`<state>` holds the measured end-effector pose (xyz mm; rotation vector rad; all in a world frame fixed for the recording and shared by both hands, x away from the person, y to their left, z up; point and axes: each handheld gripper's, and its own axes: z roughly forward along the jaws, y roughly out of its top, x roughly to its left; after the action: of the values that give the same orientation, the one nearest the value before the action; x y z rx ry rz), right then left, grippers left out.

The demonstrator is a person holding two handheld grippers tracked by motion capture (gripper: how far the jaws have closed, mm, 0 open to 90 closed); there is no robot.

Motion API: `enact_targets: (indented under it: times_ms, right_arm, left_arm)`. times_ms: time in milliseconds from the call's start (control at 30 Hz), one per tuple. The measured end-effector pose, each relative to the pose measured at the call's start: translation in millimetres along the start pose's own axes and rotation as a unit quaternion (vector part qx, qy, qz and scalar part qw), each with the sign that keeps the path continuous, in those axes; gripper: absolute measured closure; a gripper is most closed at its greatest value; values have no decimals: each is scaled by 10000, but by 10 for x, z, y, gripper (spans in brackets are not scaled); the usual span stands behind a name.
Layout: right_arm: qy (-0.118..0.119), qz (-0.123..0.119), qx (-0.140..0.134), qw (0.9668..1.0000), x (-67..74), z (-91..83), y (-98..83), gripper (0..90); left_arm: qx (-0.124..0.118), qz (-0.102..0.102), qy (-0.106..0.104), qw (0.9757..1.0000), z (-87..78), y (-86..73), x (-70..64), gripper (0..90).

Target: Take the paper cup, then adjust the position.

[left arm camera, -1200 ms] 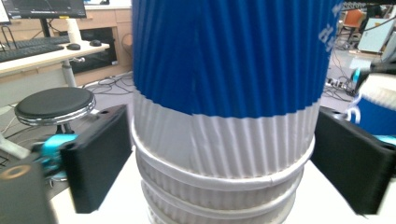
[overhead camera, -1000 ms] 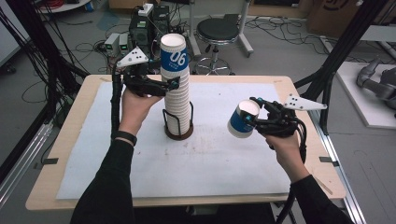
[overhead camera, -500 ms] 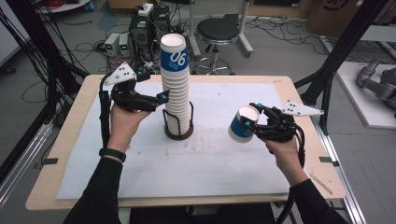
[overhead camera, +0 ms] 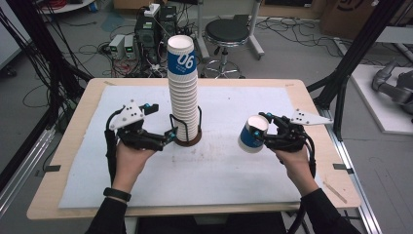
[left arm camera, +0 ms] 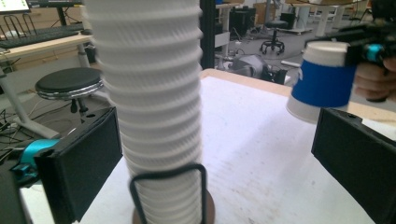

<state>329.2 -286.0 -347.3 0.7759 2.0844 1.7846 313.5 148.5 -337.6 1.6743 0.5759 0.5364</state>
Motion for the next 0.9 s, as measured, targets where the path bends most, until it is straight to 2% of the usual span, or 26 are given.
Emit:
enact_targets:
  times_ms: [233,267,467,600,633,667,900]
  right_arm:
    - [-35,-40,-3,10000,7,-33,-2,311]
    - [-35,-14,1,10000,0,-39,-8,311]
    - [-16,3,-52,10000,11,-66,0,311]
    - [135,7,-41,9999,28,-58,8,311]
    - [162,-1,-31,9999,29,-51,7,311]
    - [207,-20,0,9998,33,-47,5,311]
    - [557,-101,82,9984,89,-6,9,311]
  left_arm:
    - [53,-22,-139,9999,-20,-228,-160,17]
    - [129,-39,-191,9997,-6,-258,-176,17]
    - [88,-61,-373,9992,14,-253,-215,17]
    - [176,-123,-671,9975,90,-275,-245,17]
    - [176,-123,-671,9975,90,-275,-245,17]
    - [192,-165,-821,9963,119,-292,-252,17]
    - [263,-215,-1124,9931,225,-326,-310,17]
